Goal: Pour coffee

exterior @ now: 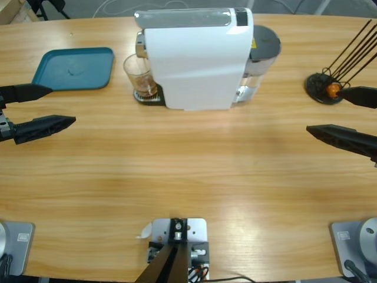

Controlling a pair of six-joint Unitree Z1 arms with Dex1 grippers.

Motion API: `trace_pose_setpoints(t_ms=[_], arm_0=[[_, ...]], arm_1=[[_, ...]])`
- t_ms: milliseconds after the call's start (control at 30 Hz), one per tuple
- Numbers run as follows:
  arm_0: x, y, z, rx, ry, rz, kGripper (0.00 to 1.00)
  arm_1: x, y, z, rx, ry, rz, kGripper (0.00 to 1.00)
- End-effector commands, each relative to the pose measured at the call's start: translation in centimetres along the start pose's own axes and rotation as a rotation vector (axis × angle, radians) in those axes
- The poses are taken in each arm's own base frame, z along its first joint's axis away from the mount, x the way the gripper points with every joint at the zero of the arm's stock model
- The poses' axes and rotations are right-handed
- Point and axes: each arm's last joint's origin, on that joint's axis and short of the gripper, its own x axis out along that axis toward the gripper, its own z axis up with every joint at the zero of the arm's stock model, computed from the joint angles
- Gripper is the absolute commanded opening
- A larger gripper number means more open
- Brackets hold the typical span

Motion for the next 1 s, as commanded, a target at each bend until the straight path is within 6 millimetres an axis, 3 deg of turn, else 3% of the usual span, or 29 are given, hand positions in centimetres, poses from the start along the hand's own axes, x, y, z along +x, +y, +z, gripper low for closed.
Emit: trace_pose_setpoints(t_ms=[33,1000], arm_0=[[0.04,-0.17,-0.92,0.015,0.015,-0.006,1.000],[-0.35,-0.29,-0.88,0.020,-0.002,-0.007,1.000]], arm_1=[[0.86,-0.02,-1.19,0.013,0.055,0.008,1.000],[0.99,-0.04,-1.16,0.014,0.055,0.007,1.000]])
